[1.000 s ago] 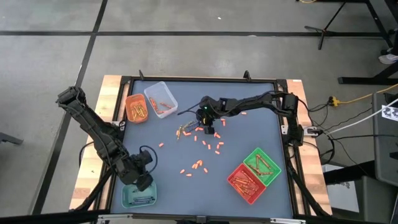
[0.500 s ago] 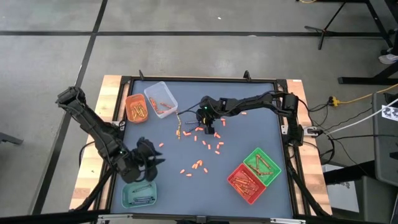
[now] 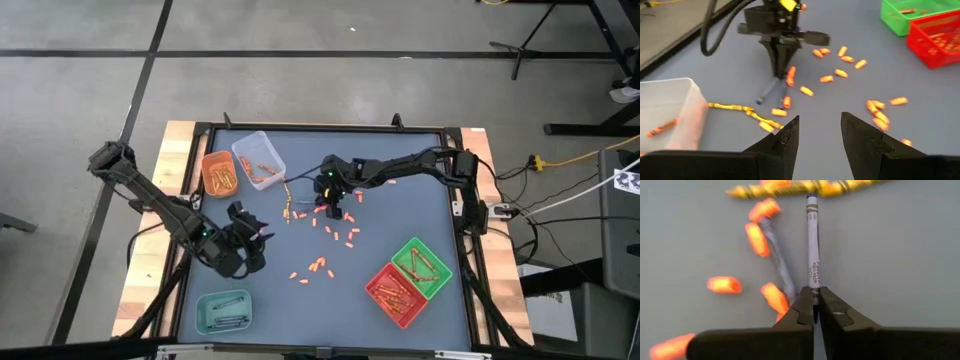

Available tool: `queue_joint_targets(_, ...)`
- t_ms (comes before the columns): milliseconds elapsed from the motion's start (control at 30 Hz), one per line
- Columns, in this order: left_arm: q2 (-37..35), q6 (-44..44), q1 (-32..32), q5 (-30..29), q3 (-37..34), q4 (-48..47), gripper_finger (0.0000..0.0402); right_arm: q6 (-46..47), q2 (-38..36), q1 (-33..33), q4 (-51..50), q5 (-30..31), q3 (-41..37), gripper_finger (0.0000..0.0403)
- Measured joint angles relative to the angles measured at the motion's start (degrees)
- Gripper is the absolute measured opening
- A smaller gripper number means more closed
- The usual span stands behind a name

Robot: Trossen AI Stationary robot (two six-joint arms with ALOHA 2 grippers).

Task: Sort crayons
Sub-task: Put the blue crayon into the blue bin

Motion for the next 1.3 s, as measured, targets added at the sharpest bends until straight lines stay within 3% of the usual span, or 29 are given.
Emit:
queue_joint_targets(167,0.00,4.25,3.53,0.07,0.00,0.02,0.0130,4.17,0.00,0.87,5.52,-5.73,-0.03,0.0007)
queue_joint_targets(633,0.01,13.63,10.41,3.19,0.00,0.28,0.0130,13.63,-0.07,7.47,21.35,-9.34,0.08,0.0001)
queue_joint_targets(867,0.00,13.57,11.67,9.15,0.00,0.33,0.0130,13.80,-0.11,9.32,21.29,-7.32,0.08,0.0001)
queue_joint_targets(1033,0.40,8.59,13.11,9.62,0.00,0.35,0.0130,13.78,-0.13,9.56,21.23,-7.03,0.08,0.0001)
queue_joint_targets(1300,7.14,5.83,17.53,14.06,0.00,0.33,0.0130,13.78,-0.17,9.52,21.08,-6.95,0.08,0.0001)
